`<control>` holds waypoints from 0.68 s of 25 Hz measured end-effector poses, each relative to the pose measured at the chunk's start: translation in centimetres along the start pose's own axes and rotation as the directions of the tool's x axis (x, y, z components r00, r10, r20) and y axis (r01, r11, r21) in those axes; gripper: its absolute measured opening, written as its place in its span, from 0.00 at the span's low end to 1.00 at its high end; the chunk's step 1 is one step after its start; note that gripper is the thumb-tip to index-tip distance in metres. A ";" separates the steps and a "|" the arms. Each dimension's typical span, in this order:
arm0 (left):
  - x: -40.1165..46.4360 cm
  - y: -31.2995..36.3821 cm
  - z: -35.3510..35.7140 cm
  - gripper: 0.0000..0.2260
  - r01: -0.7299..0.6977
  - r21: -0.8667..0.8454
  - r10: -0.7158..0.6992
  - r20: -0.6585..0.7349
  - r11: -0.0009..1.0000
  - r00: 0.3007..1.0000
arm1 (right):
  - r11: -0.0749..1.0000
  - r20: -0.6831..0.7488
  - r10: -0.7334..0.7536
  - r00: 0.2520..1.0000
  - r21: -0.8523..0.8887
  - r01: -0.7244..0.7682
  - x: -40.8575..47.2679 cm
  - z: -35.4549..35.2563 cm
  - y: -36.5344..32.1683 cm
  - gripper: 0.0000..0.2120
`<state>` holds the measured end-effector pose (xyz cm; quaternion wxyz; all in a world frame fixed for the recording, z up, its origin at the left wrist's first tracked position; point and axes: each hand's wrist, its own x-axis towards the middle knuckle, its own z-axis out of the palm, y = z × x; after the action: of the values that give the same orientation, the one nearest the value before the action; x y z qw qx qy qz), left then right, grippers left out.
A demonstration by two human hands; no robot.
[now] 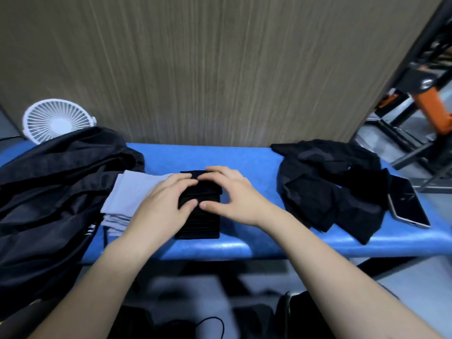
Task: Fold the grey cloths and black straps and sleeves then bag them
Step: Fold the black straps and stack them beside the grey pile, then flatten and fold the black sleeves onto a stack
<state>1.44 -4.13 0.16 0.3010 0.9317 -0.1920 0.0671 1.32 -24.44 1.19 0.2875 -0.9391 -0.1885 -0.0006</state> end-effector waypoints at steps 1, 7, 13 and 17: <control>0.0 -0.2 0.1 0.20 0.006 0.029 -0.007 0.023 1.000 1.000 | 1.000 0.040 0.008 0.999 -0.017 -0.007 0.0 0.3 0.1 0.30; 0.2 0.6 -0.3 0.19 -0.004 0.063 0.003 0.010 0.998 1.000 | 1.000 0.036 0.014 0.999 -0.011 -0.014 -0.3 0.0 0.4 0.30; 1.1 3.9 0.0 0.20 -0.078 0.066 0.085 -0.108 0.995 0.991 | 0.999 -0.023 0.009 1.000 -0.045 -0.010 -2.0 -2.2 2.2 0.27; 2.2 6.1 2.0 0.16 -0.143 0.049 0.149 -0.131 0.988 0.980 | 0.995 -0.069 0.045 0.997 -0.083 -0.050 -4.2 -4.3 4.2 0.28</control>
<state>1.06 -10.52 2.38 0.2892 0.9142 -0.2378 0.1554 -0.65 -31.49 2.03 0.2536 -0.9540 -0.1562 -0.0334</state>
